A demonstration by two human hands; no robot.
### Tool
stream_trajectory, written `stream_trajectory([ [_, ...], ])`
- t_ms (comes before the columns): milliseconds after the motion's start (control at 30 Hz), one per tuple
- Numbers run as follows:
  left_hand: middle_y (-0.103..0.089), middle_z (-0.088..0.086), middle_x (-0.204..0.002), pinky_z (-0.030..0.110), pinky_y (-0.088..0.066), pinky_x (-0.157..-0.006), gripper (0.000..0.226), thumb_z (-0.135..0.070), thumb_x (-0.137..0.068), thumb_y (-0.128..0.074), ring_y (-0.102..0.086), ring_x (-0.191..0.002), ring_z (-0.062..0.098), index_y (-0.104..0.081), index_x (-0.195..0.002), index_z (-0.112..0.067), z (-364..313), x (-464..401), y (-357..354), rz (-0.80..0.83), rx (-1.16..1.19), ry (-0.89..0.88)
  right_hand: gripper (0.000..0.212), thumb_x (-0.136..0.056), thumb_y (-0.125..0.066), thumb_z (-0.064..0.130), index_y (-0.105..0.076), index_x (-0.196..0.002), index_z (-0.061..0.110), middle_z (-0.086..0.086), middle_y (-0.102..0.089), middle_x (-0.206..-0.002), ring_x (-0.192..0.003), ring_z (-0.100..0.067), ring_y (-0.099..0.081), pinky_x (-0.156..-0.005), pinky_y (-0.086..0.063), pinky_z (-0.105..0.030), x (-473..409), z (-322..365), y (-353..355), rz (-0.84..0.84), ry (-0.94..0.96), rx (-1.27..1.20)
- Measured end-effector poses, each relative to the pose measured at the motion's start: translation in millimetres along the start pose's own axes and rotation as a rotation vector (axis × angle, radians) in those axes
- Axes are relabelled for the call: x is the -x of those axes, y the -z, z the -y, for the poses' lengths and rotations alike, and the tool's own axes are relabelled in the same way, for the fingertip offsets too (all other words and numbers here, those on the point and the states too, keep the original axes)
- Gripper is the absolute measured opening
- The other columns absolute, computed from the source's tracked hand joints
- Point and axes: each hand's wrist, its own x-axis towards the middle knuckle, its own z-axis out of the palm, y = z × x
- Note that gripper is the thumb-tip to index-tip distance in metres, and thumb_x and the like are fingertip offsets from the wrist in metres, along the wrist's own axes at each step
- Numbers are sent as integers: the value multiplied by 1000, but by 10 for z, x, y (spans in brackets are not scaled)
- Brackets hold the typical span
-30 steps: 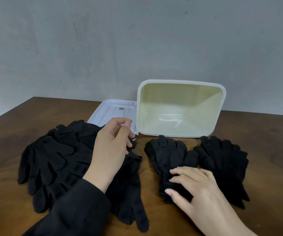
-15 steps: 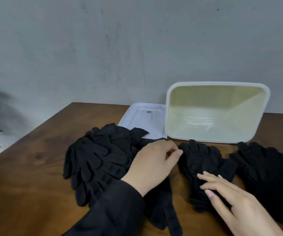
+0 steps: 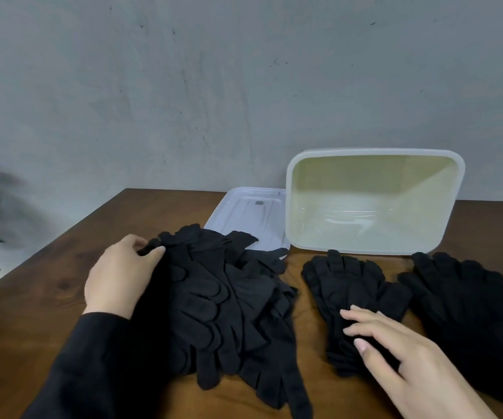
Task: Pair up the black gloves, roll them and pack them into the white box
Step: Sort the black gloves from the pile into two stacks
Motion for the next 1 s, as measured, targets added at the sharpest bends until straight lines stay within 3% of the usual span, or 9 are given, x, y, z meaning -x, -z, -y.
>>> stream_trajectory([
  [167,-69,1,-110,39,-50,-82,34,-43,-88,-57,-62,-102,33,-64,-119,-32,37,33,-53,82,-14,26,18,-95,-57,33,-68,-104,44,49,-44,-131,-130,22,-34,-107,-18,1,0,44,27,33,-33,17],
  [300,-70,5,-110,40,-49,-79,30,-27,-89,-55,-61,-100,37,-66,-117,-30,-94,92,-5,-74,24,-26,18,-99,-55,33,-66,-109,43,46,-49,-127,-131,26,-28,-109,-16,-1,10,76,57,59,-44,36],
  [433,-69,-5,-94,39,-52,-74,34,-11,-89,-50,-63,-87,25,-66,-112,-30,-531,417,239,-289,635,-160,19,-100,-54,33,-65,-112,42,44,-47,-129,-132,27,-23,-108,-13,0,19,99,64,65,-50,36],
  [567,-73,4,-93,29,-55,-69,33,-1,-92,-48,-68,-80,18,-70,-110,-19,-1144,820,236,164,1349,-48,23,-98,-51,43,-59,-119,48,49,-46,-126,-130,27,-24,-110,-18,-3,29,107,80,53,-75,14],
  [667,-74,12,-108,42,-56,-88,32,-10,-98,-49,-72,-98,25,-67,-120,-26,-1410,1034,82,531,1422,2,33,-91,-43,60,-55,-121,55,46,-45,-130,-128,21,-36,-103,-33,-7,54,163,155,-36,-129,-43],
  [733,-74,13,-109,44,-54,-94,30,-14,-99,-51,-71,-102,28,-66,-120,-28,-1502,1149,-21,660,1466,61,29,-93,-43,57,-60,-115,49,32,-57,-124,-121,11,-49,-93,-40,-7,66,189,197,-176,-103,-90],
  [833,-72,16,-113,44,-52,-95,30,-14,-98,-51,-69,-104,30,-71,-113,-31,-1577,1273,-141,723,1470,68,18,-98,-48,43,-64,-106,39,11,-63,-101,-96,-12,-63,-79,-46,-14,83,203,225,-370,-36,-161],
  [900,-68,20,-101,42,-51,-86,33,-11,-98,-50,-64,-92,28,-73,-106,-34,-1589,1341,-213,674,1423,-6,21,-95,-50,50,-65,-103,38,6,-63,-93,-87,-16,-63,-73,-47,-17,91,253,251,-411,-44,-270],
  [1000,-60,12,-79,36,-47,-78,37,-2,-97,-51,-58,-78,21,-69,-103,-34,-1554,1473,-309,474,1237,-343,32,-89,-54,60,-71,-105,37,4,-70,-94,-84,-14,-67,-72,-53,-20,28,456,365,-431,-155,-520],
])
